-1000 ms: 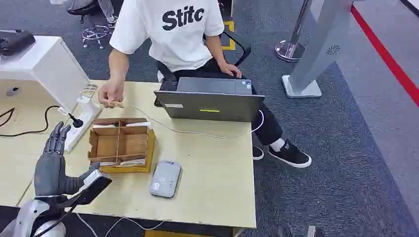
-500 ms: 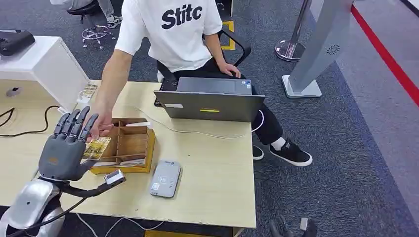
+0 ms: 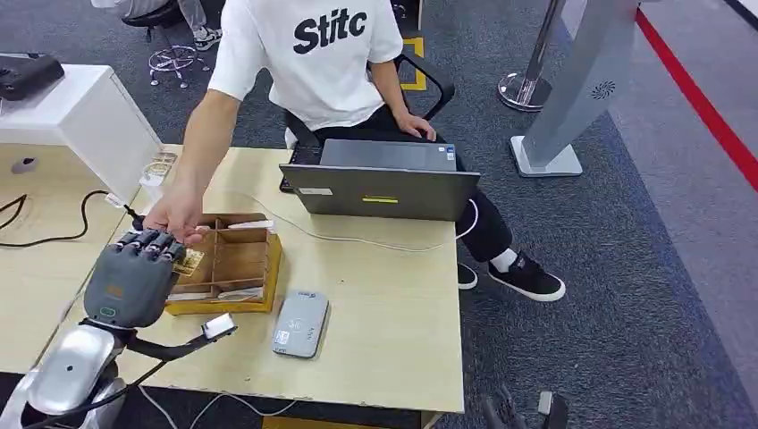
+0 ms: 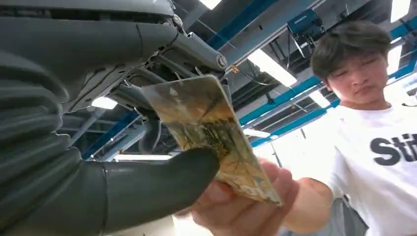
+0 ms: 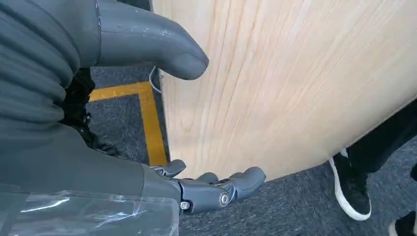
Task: Pass the card to the sensor for recognition and then transmit it.
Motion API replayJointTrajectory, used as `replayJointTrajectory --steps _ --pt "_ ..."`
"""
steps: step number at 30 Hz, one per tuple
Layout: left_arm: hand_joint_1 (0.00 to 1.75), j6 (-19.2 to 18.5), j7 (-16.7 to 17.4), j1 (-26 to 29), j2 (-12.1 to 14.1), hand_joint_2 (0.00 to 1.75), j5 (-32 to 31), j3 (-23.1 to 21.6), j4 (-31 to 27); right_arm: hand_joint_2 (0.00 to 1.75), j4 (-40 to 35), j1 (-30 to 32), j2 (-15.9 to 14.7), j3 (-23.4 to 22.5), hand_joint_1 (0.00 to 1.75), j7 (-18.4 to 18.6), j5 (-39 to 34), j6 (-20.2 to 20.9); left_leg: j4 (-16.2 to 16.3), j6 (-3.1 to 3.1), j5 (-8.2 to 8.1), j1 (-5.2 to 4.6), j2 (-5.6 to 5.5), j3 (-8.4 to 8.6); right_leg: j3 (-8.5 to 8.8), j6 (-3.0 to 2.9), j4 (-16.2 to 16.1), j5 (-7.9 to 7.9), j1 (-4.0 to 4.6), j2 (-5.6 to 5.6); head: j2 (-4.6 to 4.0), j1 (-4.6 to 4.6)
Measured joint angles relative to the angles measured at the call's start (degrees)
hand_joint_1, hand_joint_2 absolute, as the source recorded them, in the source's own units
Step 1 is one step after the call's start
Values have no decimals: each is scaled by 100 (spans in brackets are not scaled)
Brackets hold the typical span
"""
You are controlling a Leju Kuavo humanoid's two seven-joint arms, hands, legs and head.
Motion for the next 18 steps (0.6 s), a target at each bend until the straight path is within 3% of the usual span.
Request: replayJointTrajectory --steps 6,11,18 --pt "175 170 -207 -31 -277 175 7 -403 61 175 11 -4 22 61 0 0 -28 -9 1 0 0 -1 1 0 -1 1 -1 1 0 0 -2 0" --pt "175 304 -330 -83 -509 175 -61 -993 290 175 17 -28 33 124 0 7 -42 -33 1 0 0 -2 1 0 -2 1 -1 1 0 0 0 0" --pt "175 284 -330 -121 -640 175 -61 -1697 649 175 17 -32 44 140 0 11 -103 -37 1 0 0 -1 2 0 -3 1 0 1 1 0 0 0"
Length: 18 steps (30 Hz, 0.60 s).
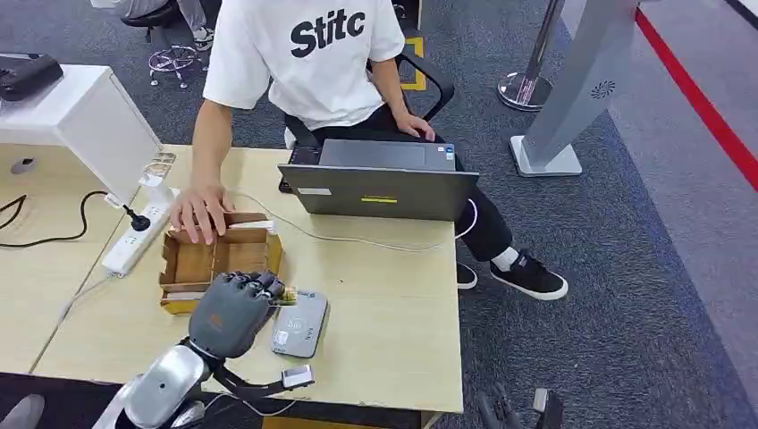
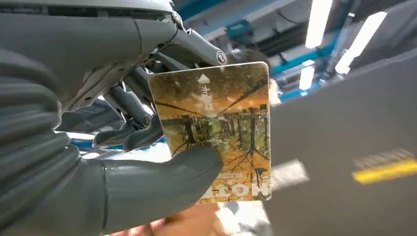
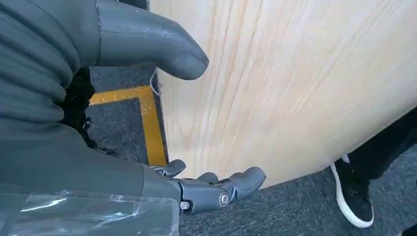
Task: Pass the card to the sensor for recognition and then transmit it.
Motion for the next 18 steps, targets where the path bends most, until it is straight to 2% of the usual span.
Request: replayJointTrajectory --steps 6,13,18 --pt "175 -253 44 -5 -9 175 28 -298 374 175 0 1 4 28 0 2 -11 0 0 0 0 0 0 -1 0 0 0 0 1 0 0 0" --pt "175 -496 63 -7 39 175 79 -324 766 175 0 2 4 98 0 2 -37 0 -1 0 0 0 0 -1 0 0 0 0 1 0 -2 0" --pt "175 -509 63 -8 65 175 85 -350 912 175 0 2 4 107 0 2 -37 0 0 0 0 0 0 -1 0 0 0 0 0 0 0 -2"
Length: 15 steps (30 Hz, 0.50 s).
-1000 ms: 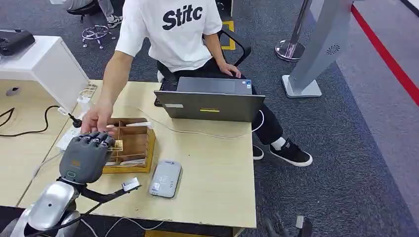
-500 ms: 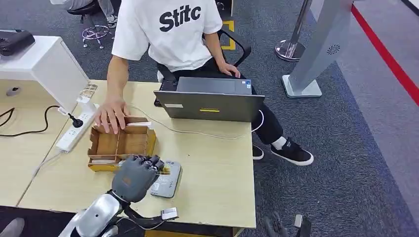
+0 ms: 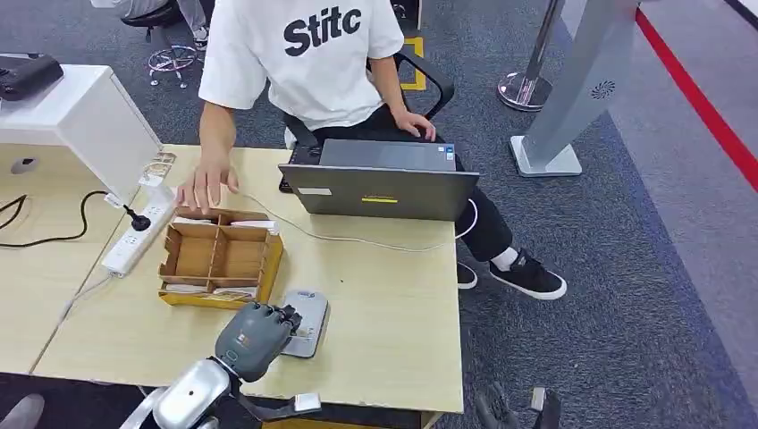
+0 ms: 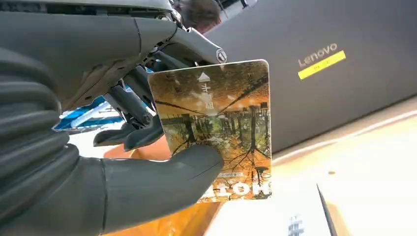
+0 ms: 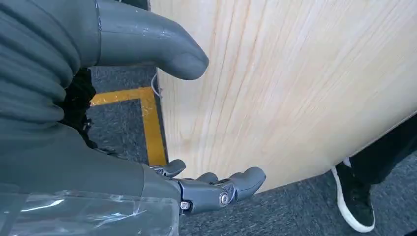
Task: Pass the card to the sensor for recognition and then transmit it.
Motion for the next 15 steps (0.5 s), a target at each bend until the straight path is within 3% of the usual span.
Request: replayJointTrajectory --steps 15 --pt "175 -175 210 -20 37 175 57 -11 251 175 2 3 0 20 0 15 -22 15 0 0 0 0 0 0 1 0 0 0 0 0 0 2"
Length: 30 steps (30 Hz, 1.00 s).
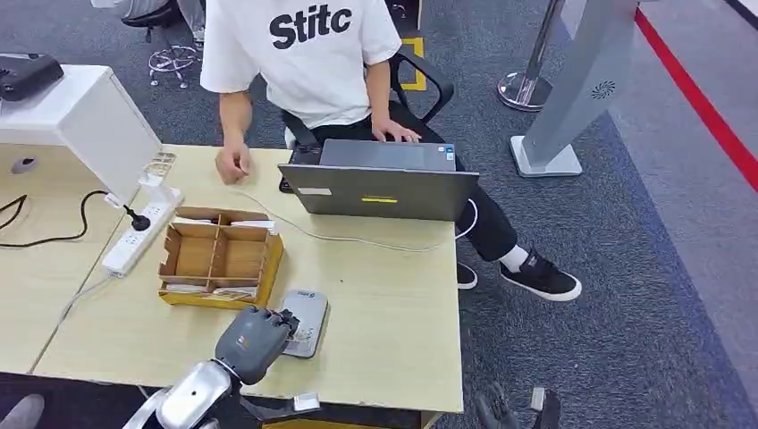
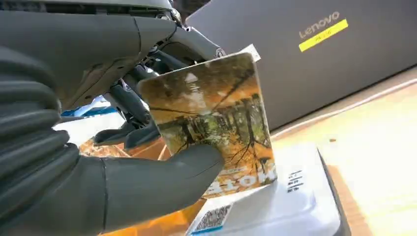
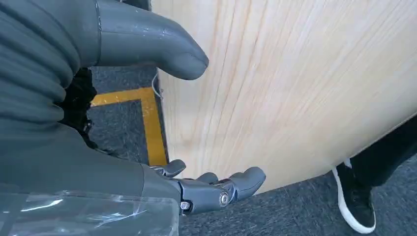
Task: Pass the card to the sensor for recognition and then transmit it.
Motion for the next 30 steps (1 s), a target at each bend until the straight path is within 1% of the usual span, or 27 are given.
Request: replayJointTrajectory --steps 5,8,10,15,19,22,25,30 --pt "175 11 70 -23 0 175 24 13 22 175 2 5 0 2 0 0 -4 2 0 0 0 0 0 0 1 0 0 0 0 -1 -2 0" --pt "175 157 177 -23 -20 175 4 120 7 175 2 11 0 7 0 0 -17 2 0 0 1 0 0 0 0 0 0 1 0 0 -2 0" --pt "175 284 217 -22 -51 175 9 228 -101 175 2 16 0 7 0 -4 -31 2 1 0 1 0 -1 0 0 0 0 1 0 -1 0 0" --pt "175 490 232 -41 -192 175 74 642 -688 175 2 32 0 11 0 -15 -44 2 0 0 0 1 -1 -1 0 0 0 1 0 0 0 0" --pt "175 564 212 -51 -265 175 107 890 -951 175 2 40 0 13 0 -15 -44 2 0 0 1 0 -1 -1 0 0 0 1 0 0 0 0" --pt "175 721 212 -55 -343 175 322 1152 -1159 175 2 41 0 22 0 -15 -44 0 0 0 1 1 -1 -1 0 0 1 1 0 0 0 0" --pt "175 726 179 -70 -420 175 592 1462 -1376 175 2 42 0 31 0 -15 -44 -7 0 0 1 1 1 0 0 0 1 1 0 1 0 0" --pt "175 713 105 -77 -544 175 721 1746 -1523 175 2 41 0 57 0 -13 -44 -26 0 0 1 0 -1 -1 0 0 1 1 0 0 0 0"
